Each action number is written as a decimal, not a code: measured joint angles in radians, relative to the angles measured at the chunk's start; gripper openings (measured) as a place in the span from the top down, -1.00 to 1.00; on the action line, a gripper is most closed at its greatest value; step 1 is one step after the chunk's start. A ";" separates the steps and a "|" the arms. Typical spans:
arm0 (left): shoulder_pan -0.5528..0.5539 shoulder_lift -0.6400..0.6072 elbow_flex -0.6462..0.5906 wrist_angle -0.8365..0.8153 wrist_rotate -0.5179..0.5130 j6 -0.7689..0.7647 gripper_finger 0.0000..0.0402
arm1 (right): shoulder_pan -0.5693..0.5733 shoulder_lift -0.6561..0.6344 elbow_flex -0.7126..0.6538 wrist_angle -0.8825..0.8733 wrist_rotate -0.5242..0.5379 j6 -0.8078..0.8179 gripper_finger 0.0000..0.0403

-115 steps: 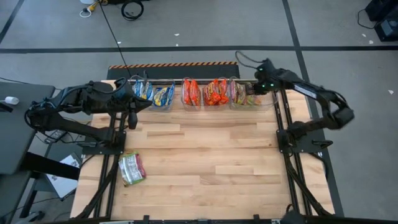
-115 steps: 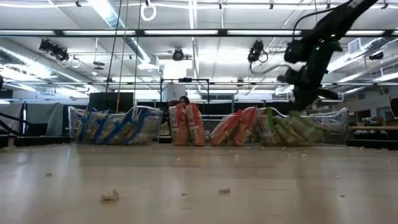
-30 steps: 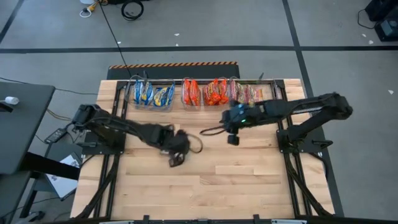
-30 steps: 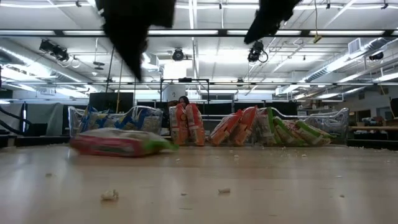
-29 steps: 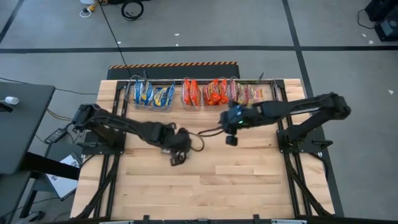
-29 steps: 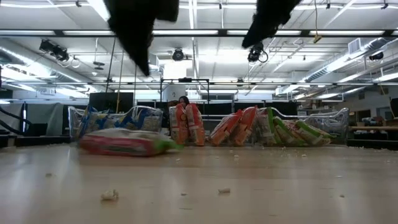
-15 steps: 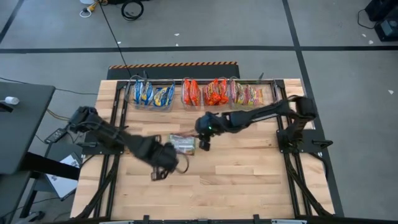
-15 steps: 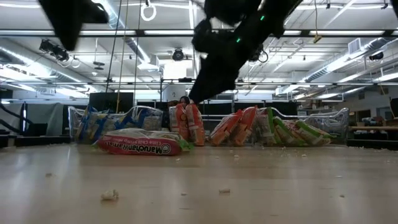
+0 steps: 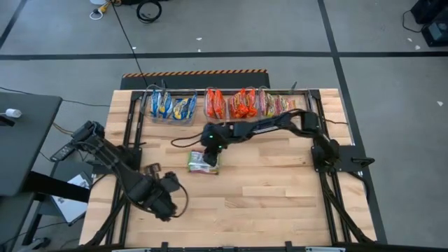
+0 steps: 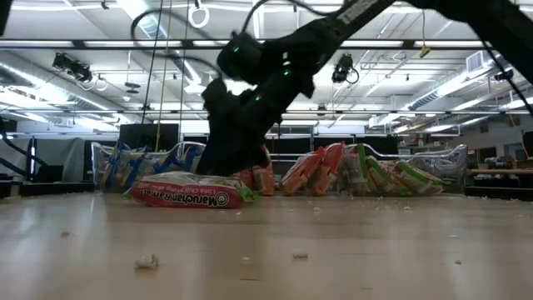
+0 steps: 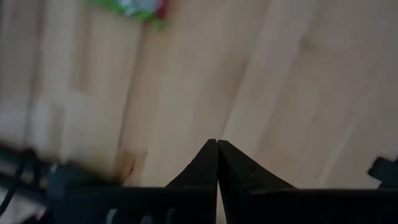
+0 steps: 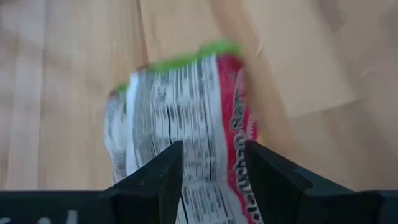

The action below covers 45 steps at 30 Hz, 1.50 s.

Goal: Sort Maruchan noodles
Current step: Put the green noodle pack into the right transparent bin

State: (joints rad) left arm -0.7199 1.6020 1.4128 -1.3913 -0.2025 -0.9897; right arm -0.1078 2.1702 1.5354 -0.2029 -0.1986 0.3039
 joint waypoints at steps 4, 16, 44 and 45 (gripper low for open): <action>-0.053 -0.074 -0.001 -0.088 -0.044 -0.172 0.96 | -0.029 0.096 0.124 -0.136 -0.118 -0.018 0.12; -0.169 -0.327 -0.001 -0.109 -0.569 -0.461 0.96 | -0.019 0.072 0.164 -0.232 -0.101 -0.157 0.91; 0.277 -0.425 -0.001 0.020 -0.781 -0.098 0.96 | 0.312 -0.356 -0.345 -0.496 1.077 -0.524 0.99; 0.280 -0.425 -0.001 0.029 -0.780 -0.098 0.96 | 0.301 -0.356 -0.345 -0.499 1.088 -0.505 0.99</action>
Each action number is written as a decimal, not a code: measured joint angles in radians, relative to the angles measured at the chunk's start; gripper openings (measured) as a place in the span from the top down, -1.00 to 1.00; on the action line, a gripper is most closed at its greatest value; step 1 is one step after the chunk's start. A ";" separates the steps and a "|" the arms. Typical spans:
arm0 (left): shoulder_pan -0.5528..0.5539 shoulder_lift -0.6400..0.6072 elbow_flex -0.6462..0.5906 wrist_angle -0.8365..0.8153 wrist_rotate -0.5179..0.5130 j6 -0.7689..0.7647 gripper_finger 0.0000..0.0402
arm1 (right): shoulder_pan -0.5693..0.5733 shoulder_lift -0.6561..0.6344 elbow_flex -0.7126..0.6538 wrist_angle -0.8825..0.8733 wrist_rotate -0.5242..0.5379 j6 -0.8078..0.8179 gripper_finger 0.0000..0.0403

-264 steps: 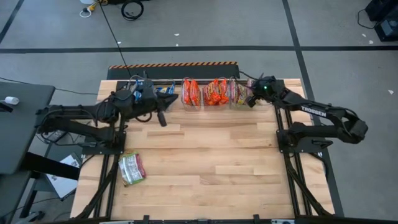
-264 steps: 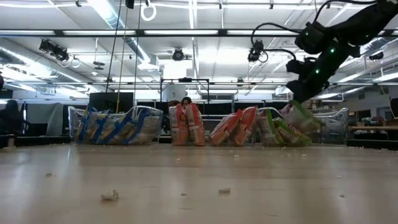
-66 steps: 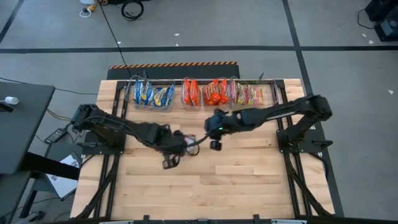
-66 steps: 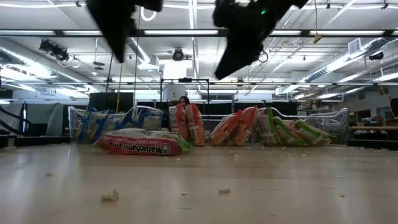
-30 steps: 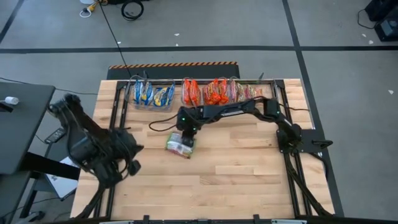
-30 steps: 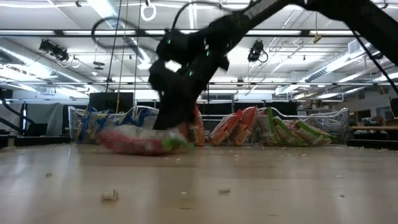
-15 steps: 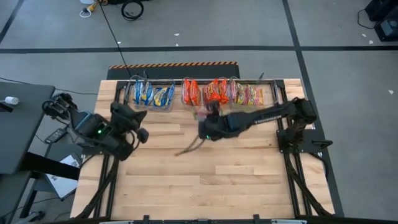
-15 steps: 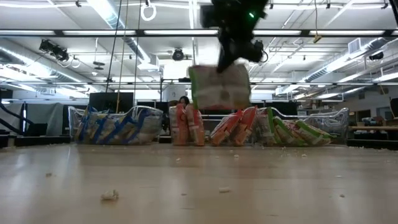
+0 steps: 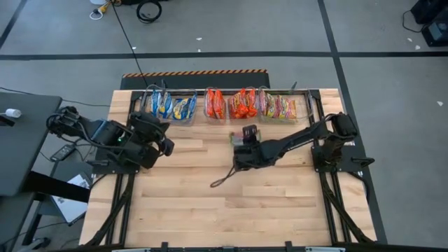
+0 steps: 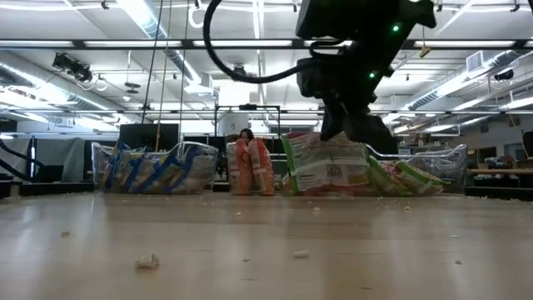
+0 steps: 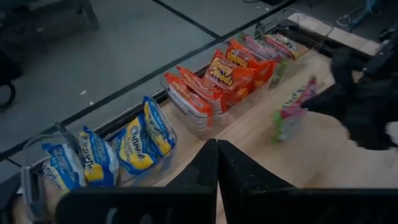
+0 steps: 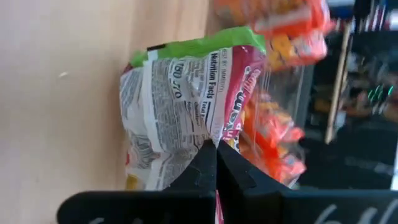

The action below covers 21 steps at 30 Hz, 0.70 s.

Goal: Sort Maruchan noodles
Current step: Put the green noodle pack into the right transparent bin

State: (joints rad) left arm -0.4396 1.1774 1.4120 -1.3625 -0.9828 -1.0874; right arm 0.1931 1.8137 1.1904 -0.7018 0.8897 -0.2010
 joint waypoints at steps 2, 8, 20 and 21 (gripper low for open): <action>0.000 0.000 0.000 0.026 0.008 0.001 0.96 | -0.016 -0.001 0.000 -0.002 -0.012 0.064 0.99; -0.015 0.001 0.000 0.084 0.109 0.000 0.96 | 0.020 -0.001 0.000 0.025 -0.454 0.241 0.97; -0.050 0.081 0.000 0.118 0.131 0.047 0.96 | 0.123 -0.006 0.000 0.045 -0.786 0.390 0.63; -0.051 0.083 0.000 0.118 0.137 0.052 0.96 | 0.129 -0.012 0.000 0.031 -0.786 0.382 0.57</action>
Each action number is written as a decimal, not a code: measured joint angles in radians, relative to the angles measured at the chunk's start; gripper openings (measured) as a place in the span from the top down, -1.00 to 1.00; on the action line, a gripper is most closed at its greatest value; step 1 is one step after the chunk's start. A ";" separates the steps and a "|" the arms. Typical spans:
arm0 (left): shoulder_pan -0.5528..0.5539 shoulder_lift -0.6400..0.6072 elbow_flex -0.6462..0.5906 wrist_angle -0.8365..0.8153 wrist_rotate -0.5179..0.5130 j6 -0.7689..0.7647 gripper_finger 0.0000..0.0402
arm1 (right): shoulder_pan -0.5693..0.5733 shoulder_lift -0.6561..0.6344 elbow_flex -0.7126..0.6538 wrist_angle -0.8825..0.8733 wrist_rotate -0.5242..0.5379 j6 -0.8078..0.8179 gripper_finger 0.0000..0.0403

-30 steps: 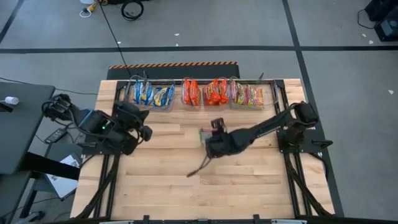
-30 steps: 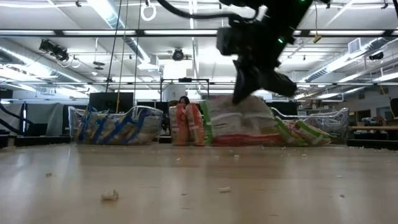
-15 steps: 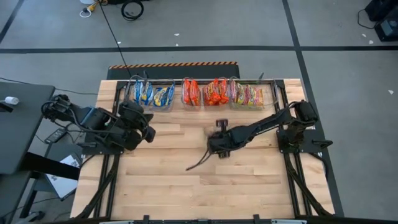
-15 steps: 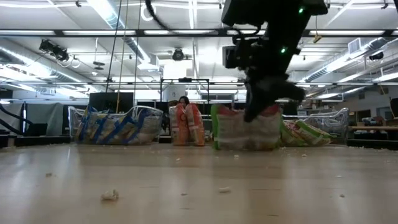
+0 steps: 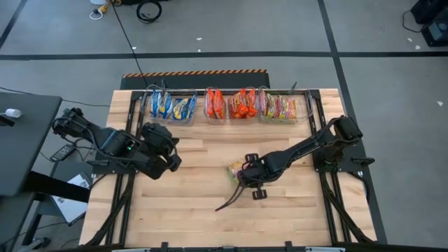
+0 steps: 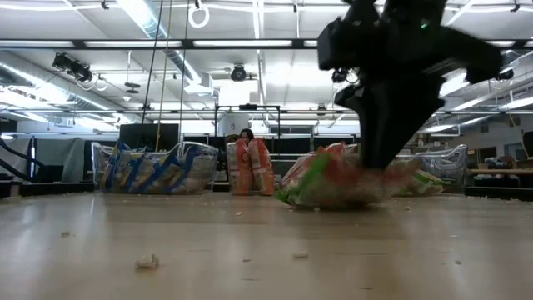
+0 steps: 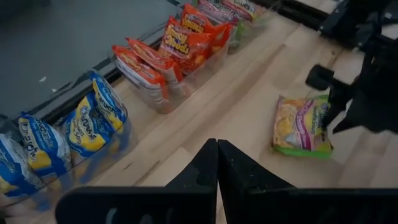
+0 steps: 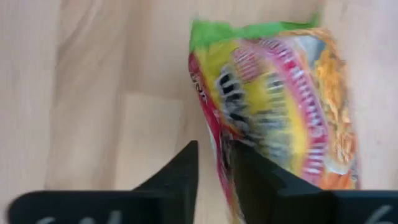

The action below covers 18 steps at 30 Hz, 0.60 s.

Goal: Sort Maruchan noodles
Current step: Put the green noodle pack into the right transparent bin

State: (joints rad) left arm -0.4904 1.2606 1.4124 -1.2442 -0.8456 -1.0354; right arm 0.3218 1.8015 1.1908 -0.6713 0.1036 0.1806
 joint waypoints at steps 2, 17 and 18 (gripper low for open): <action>0.000 0.000 0.000 0.000 0.012 0.000 0.96 | 0.015 -0.015 0.000 -0.027 0.000 -0.030 0.43; -0.029 0.005 0.000 0.018 0.033 -0.049 0.96 | 0.257 -0.038 -0.169 0.087 0.498 -0.297 0.08; -0.038 0.005 0.000 0.019 0.032 -0.055 0.96 | 0.271 -0.038 -0.190 0.115 0.539 -0.303 0.08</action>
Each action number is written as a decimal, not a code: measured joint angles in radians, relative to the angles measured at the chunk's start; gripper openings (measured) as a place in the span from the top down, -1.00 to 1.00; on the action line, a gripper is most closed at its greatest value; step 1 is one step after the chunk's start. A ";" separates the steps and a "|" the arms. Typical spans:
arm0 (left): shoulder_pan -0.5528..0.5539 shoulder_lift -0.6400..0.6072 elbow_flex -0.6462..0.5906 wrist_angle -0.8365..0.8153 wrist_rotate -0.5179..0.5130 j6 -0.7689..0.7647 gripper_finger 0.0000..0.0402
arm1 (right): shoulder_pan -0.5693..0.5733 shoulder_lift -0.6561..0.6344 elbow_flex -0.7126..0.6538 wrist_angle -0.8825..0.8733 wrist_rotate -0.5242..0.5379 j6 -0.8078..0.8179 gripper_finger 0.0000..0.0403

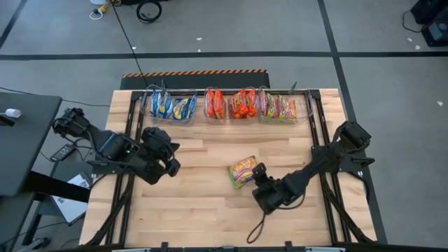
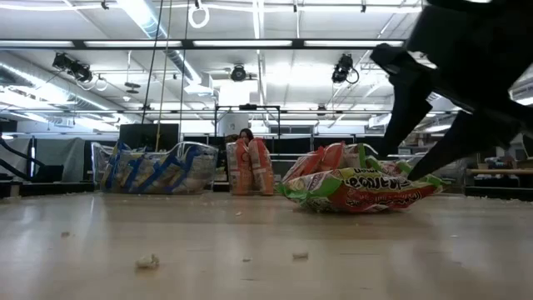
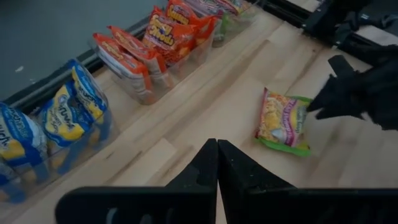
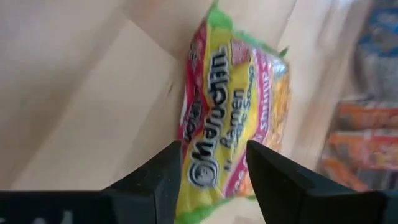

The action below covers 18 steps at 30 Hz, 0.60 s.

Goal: Sort Maruchan noodles
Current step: Put the green noodle pack into the right transparent bin

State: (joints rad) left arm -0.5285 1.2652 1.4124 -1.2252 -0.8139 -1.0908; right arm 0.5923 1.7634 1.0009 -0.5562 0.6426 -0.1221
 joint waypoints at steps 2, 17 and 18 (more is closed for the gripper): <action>-0.017 0.000 0.000 0.001 -0.011 -0.008 0.96 | 0.025 0.000 -0.045 0.083 0.057 -0.013 0.09; -0.041 0.000 0.000 -0.005 -0.070 -0.016 0.96 | -0.011 -0.002 -0.286 0.483 0.062 -0.172 0.21; -0.040 0.000 0.000 -0.006 -0.081 -0.015 0.96 | -0.014 -0.003 -0.290 0.491 0.053 -0.168 0.25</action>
State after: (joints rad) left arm -0.5690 1.2652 1.4124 -1.2308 -0.8952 -1.1061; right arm 0.5781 1.7608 0.7112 -0.0651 0.6952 -0.2897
